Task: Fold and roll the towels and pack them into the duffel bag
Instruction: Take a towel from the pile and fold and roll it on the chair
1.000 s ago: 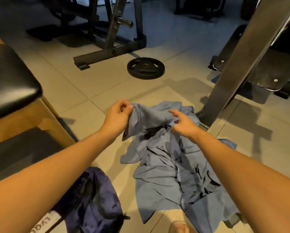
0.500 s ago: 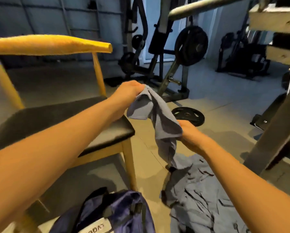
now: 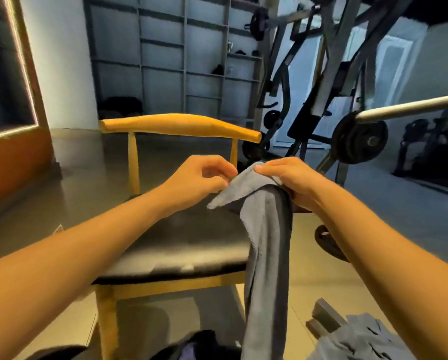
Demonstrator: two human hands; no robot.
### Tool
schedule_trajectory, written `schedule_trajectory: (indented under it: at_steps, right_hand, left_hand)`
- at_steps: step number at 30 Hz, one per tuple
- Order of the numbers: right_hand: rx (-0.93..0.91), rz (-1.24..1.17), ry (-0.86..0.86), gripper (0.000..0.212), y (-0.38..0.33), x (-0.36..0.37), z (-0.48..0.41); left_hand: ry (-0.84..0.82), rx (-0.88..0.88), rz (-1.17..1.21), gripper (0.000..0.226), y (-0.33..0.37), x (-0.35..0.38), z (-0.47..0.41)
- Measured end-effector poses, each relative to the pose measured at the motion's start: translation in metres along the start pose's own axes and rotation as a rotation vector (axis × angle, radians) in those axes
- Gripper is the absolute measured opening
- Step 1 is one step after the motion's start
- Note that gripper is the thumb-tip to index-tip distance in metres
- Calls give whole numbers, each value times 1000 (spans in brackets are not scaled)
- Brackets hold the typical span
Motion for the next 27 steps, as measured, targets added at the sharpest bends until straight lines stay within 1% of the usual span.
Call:
schedule_trajectory:
  at_steps: [2,3,6,7,8,9,10,11,12,14,16,19,20,22,23,24,27]
  right_hand:
    - [4,9,-16,20,-21,22,-13]
    - [6,2,-23,20,-30,31,-19]
    - [21,-14,-72,26,-49,55,-39]
    - [19,-15,-91,28,-54,61,-45]
    - [15,-18,-114,31,-57,66,-51]
    - [14,-19,-143,37,-60,70,-56]
    - [12,-23,-173,43,-63,73,-62]
    - [9,-23,-196,45,-65,75,-66]
    - [5,-18,-210,44,-70,76,-69]
    - [-6,5,-210,34,-80,74,-76]
    - [-22,58,-199,30,-92,73,-85]
    - [-64,110,-138,40,-108,76,-103]
    - [-92,113,-102,39,-113,79,-111]
    - [-151,121,-53,25,-114,88,-123]
    - [-165,161,-53,19,-108,94,-127]
    - [-164,233,-66,21,-95,101,-129]
    - [-59,394,-117,35,-24,113,-114]
  left_hand:
    - [-19,57,-53,20,2,-17,12]
    - [-13,70,-127,27,-1,-24,17]
    - [46,86,-452,58,-18,-46,28]
    - [56,76,-524,64,-24,-52,28]
    - [66,61,-565,64,-30,-58,28]
    - [85,52,-584,59,-35,-64,27]
    - [114,53,-594,49,-39,-70,25]
    - [149,65,-588,37,-42,-76,24]
    - [179,79,-561,27,-43,-82,23]
    - [216,89,-452,15,-38,-92,20]
    - [263,50,-321,18,-30,-104,17]
    - [276,-62,-134,22,-20,-123,3]
    - [277,-110,-73,23,-20,-130,-3]
    - [336,-198,1,25,-25,-140,-16]
    - [387,-251,10,26,-33,-142,-19]
    - [431,-319,9,26,-43,-138,-19]
    - [459,-543,28,23,-89,-107,-4]
Point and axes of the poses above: each hand's wrist, its own z-axis away from the middle knuckle, its own x-axis out of the palm, y = z × x, the point moved 3 cm from there along -z, towards the middle knuckle, and after that the axes turned 3 degrees about x, right-handed, at the moved point
